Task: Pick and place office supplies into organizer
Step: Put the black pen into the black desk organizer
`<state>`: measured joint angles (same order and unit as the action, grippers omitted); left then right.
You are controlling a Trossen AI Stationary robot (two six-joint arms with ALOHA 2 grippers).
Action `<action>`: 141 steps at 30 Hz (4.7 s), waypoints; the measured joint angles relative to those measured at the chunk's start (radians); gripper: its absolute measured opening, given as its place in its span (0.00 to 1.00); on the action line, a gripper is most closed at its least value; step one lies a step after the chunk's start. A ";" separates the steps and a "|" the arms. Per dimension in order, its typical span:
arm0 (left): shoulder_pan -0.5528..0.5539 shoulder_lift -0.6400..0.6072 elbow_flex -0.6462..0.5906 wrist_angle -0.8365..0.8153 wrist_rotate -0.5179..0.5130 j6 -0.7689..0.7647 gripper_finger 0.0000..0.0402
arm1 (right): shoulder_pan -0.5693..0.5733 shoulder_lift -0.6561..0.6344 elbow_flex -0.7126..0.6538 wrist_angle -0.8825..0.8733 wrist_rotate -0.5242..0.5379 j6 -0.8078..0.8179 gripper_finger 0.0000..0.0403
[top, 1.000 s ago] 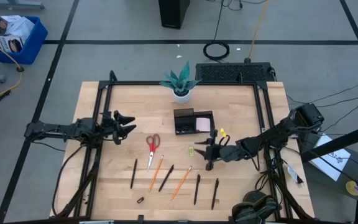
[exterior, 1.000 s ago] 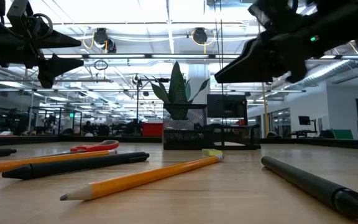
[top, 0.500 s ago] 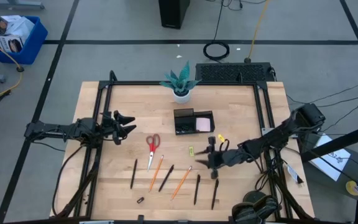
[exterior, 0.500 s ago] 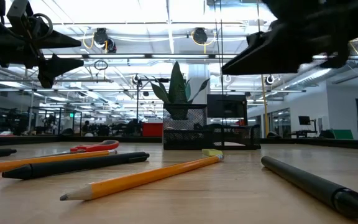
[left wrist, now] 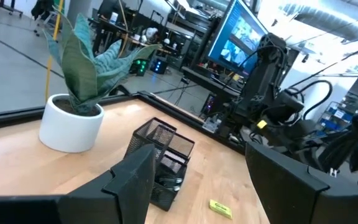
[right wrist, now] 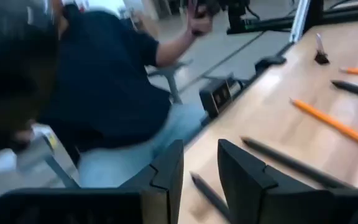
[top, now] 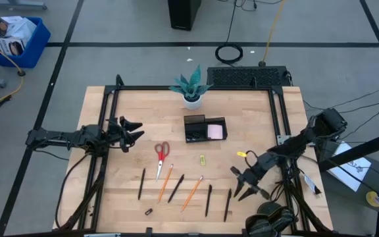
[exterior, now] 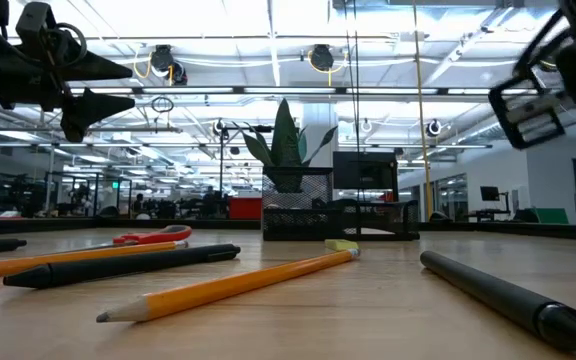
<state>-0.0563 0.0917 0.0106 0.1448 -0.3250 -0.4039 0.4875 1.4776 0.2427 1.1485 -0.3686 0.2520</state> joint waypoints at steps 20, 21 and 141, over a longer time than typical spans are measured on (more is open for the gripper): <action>0.000 0.000 0.000 -0.027 0.011 0.010 0.64 | 0.045 0.002 -0.038 -0.161 0.210 -0.318 0.22; 0.000 0.000 0.000 -0.034 0.011 0.005 0.64 | 0.045 0.002 -0.038 -0.162 0.212 -0.330 0.22; 0.000 0.000 0.000 -0.037 0.009 0.007 0.64 | -0.218 0.463 0.183 -0.174 -0.339 -0.684 0.35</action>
<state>-0.0566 0.0916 0.0109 0.1074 -0.3157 -0.3973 0.2699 1.9402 0.4255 0.9748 -0.7072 -0.4316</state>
